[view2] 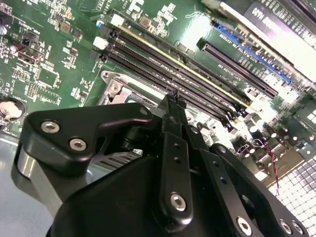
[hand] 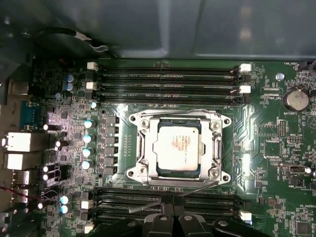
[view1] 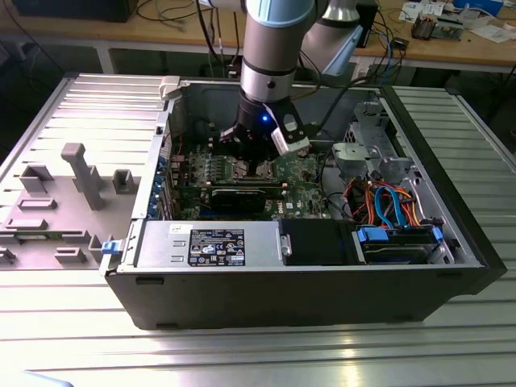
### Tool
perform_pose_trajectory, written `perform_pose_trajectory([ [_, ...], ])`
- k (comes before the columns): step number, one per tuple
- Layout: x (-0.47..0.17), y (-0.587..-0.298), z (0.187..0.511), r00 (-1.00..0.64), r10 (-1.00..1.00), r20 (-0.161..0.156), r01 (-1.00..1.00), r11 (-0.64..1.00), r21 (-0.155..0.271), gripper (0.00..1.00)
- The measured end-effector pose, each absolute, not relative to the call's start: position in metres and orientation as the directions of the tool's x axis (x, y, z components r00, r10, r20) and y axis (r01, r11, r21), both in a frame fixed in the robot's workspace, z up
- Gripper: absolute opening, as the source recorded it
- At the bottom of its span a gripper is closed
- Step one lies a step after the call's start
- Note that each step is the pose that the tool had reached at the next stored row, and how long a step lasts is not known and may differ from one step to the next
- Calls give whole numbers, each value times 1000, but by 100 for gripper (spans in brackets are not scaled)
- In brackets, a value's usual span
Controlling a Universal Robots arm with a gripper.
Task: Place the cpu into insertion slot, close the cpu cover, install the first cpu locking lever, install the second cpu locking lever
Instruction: 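Install the second cpu locking lever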
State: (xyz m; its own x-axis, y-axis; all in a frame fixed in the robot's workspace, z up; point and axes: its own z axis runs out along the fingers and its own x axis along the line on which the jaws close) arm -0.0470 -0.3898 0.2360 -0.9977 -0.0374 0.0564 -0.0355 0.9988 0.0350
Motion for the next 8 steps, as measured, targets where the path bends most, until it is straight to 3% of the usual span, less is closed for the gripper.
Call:
perform_pose_trajectory([
  [5, -48, -397, 235, -997, -41, 59, -36, 996, 85, 11],
  [8, -52, -398, 235, -997, -44, 62, -38, 995, 94, 11],
])
